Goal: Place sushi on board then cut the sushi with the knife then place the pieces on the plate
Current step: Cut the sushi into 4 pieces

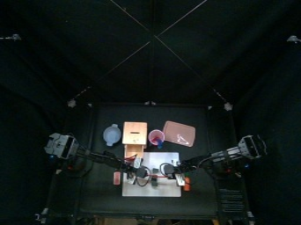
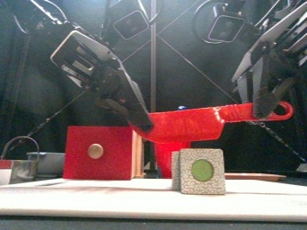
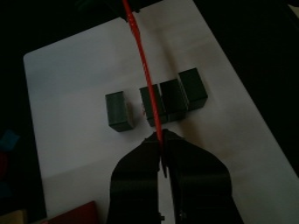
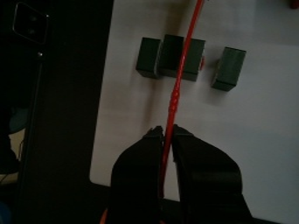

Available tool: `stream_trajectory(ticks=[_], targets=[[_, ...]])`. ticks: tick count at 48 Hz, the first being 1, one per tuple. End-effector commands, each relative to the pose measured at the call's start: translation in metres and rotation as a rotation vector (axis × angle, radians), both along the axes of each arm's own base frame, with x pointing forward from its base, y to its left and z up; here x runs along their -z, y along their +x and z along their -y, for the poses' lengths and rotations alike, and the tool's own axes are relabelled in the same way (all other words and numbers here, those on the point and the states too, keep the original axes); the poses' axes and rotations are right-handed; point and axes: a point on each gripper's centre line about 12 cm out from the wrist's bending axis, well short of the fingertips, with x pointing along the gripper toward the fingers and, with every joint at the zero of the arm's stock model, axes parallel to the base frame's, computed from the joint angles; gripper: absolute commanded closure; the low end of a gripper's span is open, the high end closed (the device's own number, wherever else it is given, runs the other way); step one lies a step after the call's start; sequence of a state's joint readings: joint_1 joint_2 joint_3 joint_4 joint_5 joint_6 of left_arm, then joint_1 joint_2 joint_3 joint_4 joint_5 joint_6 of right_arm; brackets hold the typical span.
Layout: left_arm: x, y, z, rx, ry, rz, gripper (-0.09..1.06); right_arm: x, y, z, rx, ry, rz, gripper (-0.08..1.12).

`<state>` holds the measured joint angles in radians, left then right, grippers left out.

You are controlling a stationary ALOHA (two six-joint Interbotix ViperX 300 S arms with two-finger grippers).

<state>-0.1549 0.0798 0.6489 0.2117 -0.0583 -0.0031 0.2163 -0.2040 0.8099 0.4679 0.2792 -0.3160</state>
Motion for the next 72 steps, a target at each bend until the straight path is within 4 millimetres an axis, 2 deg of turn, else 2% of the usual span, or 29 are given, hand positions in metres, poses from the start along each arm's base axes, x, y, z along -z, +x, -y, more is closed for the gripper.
stream_trajectory(ticks=[1, 10, 36, 48, 65, 72], targets=[[-0.017, 0.011, 0.003, -0.008, -0.029, 0.06, 0.62, -0.018, 0.007, -0.012, -0.024, 0.019, 0.06, 0.67], [-0.007, 0.012, 0.007, -0.032, -0.061, 0.03, 0.62, -0.008, 0.009, -0.014, -0.021, 0.023, 0.026, 0.67], [-0.012, 0.011, 0.0, -0.037, -0.047, 0.041, 0.62, -0.008, 0.015, -0.009, -0.037, -0.02, 0.041, 0.67], [-0.007, 0.01, -0.007, -0.051, -0.043, 0.028, 0.62, -0.003, 0.015, -0.005, -0.037, -0.037, 0.026, 0.67], [-0.006, 0.009, -0.003, -0.042, -0.045, 0.026, 0.62, 0.004, 0.016, -0.008, -0.032, -0.025, 0.001, 0.67], [0.002, 0.007, -0.001, -0.044, -0.048, 0.003, 0.62, 0.01, 0.017, -0.009, -0.031, -0.028, -0.016, 0.67]])
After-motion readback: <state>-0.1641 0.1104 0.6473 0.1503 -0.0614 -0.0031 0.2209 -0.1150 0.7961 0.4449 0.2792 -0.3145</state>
